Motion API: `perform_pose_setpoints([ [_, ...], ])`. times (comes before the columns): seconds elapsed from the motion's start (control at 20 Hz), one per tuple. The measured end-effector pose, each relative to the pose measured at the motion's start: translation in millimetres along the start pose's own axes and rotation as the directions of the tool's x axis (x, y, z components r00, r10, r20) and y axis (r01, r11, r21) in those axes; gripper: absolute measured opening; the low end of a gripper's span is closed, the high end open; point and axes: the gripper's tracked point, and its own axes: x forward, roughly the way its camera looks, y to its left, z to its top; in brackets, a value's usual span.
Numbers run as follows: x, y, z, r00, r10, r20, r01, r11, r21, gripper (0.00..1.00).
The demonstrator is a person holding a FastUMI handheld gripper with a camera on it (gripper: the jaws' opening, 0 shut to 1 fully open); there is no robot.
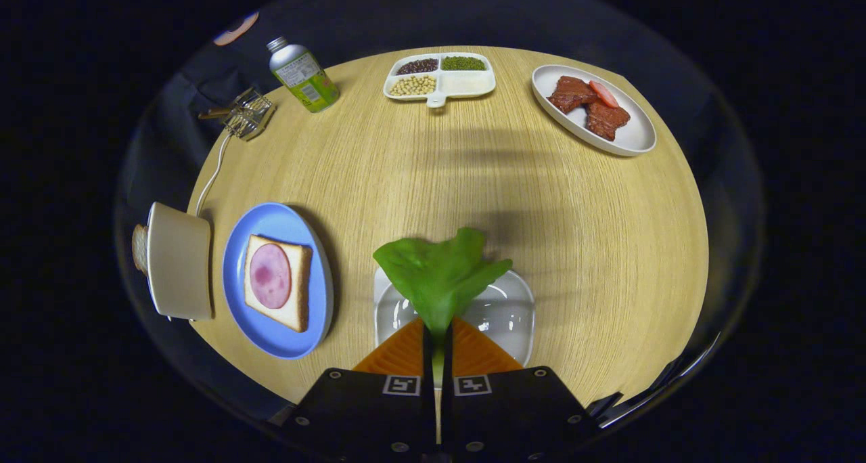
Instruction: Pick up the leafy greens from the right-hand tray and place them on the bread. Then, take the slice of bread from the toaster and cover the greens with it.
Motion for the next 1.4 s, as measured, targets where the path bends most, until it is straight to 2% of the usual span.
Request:
perform_pose_setpoints([
  [0.5, -35.4, 60.7, 7.6, 0.992, 0.122, 0.030, -0.122, 0.992, -0.012, 0.04],
  [0.85, -44.0, 125.8, 16.4, 0.977, 0.212, 0.027, -0.209, 0.974, -0.090, 0.03],
  [1.15, -35.2, 171.7, 16.7, 0.969, 0.247, -0.001, -0.246, 0.964, -0.103, 0.04],
  [1.4, -22.6, 194.9, 14.3, 0.971, 0.239, -0.025, -0.240, 0.963, -0.121, 0.03],
])
